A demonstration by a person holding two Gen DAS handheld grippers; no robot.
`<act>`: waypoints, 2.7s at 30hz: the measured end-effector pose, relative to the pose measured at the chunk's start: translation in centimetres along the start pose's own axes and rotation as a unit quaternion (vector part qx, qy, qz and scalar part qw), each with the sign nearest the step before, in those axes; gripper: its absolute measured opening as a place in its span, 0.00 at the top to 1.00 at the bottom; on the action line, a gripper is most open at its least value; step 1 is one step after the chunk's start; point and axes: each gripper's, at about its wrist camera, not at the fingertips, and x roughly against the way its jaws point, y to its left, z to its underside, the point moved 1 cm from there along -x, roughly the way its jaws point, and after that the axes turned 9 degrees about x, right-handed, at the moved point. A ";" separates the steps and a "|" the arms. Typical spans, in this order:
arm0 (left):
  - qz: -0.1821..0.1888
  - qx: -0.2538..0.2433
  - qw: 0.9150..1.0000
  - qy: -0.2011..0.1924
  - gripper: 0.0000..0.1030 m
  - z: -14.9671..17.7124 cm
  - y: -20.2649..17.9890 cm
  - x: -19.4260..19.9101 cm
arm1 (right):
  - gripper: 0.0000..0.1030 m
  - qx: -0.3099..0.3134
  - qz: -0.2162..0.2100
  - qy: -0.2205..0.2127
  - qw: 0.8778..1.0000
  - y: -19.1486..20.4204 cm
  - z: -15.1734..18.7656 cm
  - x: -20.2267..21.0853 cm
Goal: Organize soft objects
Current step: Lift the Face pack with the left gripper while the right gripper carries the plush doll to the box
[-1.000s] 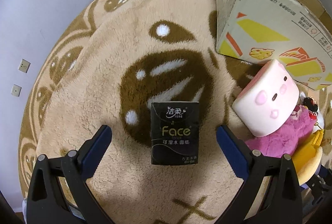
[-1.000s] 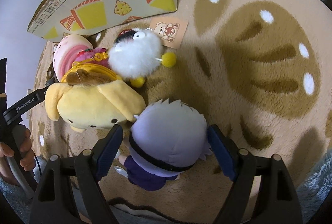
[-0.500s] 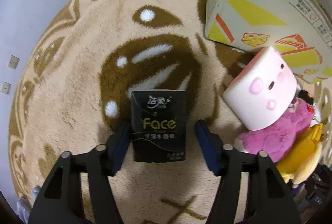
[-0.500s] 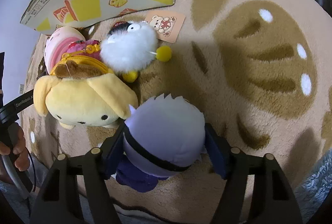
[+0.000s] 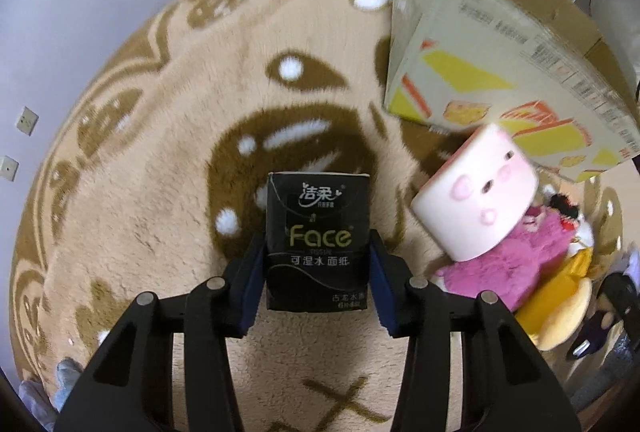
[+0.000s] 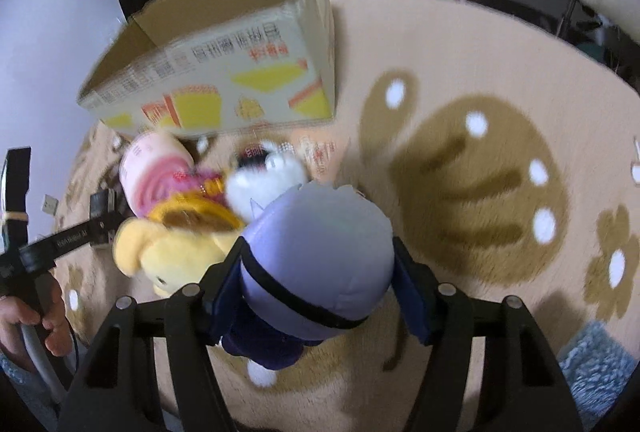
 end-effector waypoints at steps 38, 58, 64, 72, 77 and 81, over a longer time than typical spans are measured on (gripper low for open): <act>0.041 -0.058 0.933 -0.354 0.56 -3.4 -5.2 17.2 | 0.31 0.092 0.021 -0.309 0.946 2.1 -8.2 10.7; 0.041 -0.107 0.928 -0.356 0.56 -5.4 -9.5 17.3 | 0.31 0.097 0.010 -0.332 0.938 1.3 -11.8 9.5; 0.043 -0.107 0.931 -0.346 0.56 -6.1 -9.6 16.1 | 0.31 0.098 0.012 -0.337 0.936 1.0 -12.7 9.3; 0.048 -0.109 0.937 -0.329 0.56 -7.0 -9.9 14.3 | 0.31 0.100 0.007 -0.332 0.938 1.2 -13.6 8.3; 0.058 -0.108 0.941 -0.315 0.56 -7.8 -10.1 13.0 | 0.31 0.106 0.001 -0.326 0.939 1.8 -14.2 7.1; 0.067 -0.109 0.945 -0.301 0.56 -8.2 -10.3 11.8 | 0.31 0.113 -0.002 -0.320 0.941 2.3 -14.4 6.0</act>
